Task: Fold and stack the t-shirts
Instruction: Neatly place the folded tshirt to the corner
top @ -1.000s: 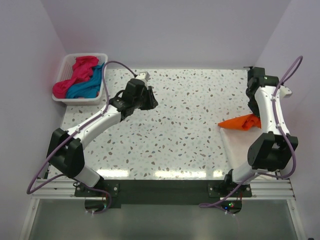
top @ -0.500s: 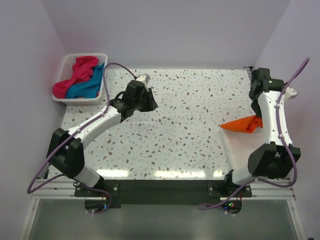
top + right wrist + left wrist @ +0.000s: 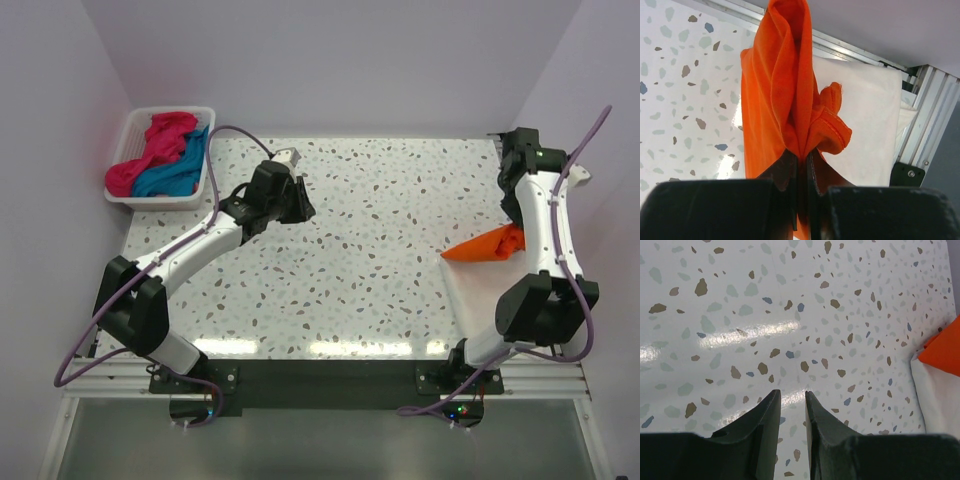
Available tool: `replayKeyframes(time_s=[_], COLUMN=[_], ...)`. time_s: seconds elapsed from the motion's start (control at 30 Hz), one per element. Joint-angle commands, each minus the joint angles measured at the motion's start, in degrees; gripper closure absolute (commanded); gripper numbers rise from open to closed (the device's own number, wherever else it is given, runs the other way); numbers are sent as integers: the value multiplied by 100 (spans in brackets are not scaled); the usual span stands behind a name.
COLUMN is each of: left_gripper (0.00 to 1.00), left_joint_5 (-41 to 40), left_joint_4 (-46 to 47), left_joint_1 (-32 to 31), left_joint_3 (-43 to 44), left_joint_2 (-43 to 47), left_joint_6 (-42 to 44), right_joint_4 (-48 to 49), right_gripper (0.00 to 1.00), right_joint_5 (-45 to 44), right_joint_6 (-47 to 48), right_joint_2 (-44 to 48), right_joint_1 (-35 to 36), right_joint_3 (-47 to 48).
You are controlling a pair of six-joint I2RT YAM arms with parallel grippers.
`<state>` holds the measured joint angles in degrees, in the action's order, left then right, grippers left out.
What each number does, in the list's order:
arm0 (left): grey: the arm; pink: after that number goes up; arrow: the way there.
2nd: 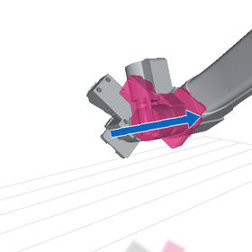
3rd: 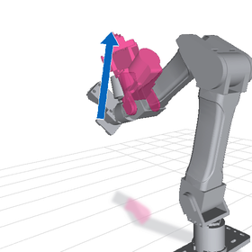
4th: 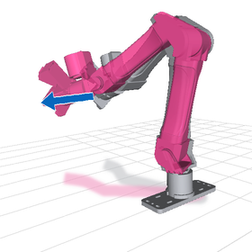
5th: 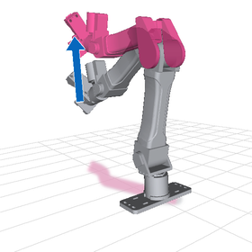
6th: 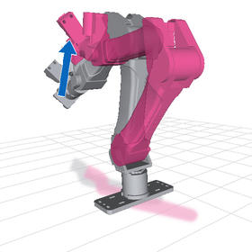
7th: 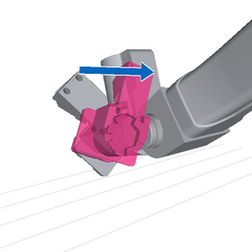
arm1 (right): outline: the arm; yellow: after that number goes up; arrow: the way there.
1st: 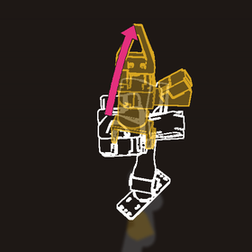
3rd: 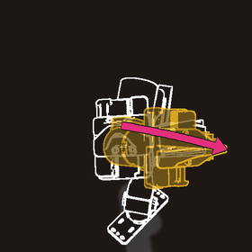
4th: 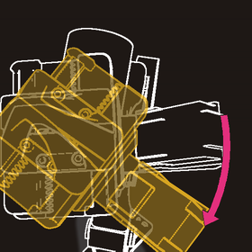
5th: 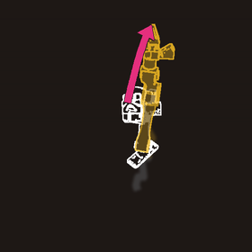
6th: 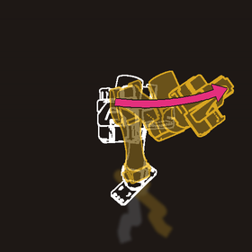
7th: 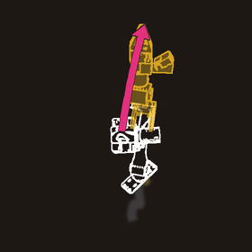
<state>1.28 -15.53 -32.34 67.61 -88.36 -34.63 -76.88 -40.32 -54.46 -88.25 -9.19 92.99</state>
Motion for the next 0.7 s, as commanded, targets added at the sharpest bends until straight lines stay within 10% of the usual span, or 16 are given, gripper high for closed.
replayKeyframes(time_s=[0.0, 0.67], left_gripper=[69, 69], left_joint_5=[13, 30], left_joint_4=[138, 111], left_joint_1=[-27, -27], left_joint_3=[120, 226], left_joint_2=[108, 38], left_joint_6=[185, 167], right_joint_4=[-99, 437], right_gripper=[100, 100], right_joint_5=[-29, 94], right_joint_6=[155, 471], right_joint_2=[-201, 9], right_joint_1=[-39, -39], right_joint_3=[351, 351])
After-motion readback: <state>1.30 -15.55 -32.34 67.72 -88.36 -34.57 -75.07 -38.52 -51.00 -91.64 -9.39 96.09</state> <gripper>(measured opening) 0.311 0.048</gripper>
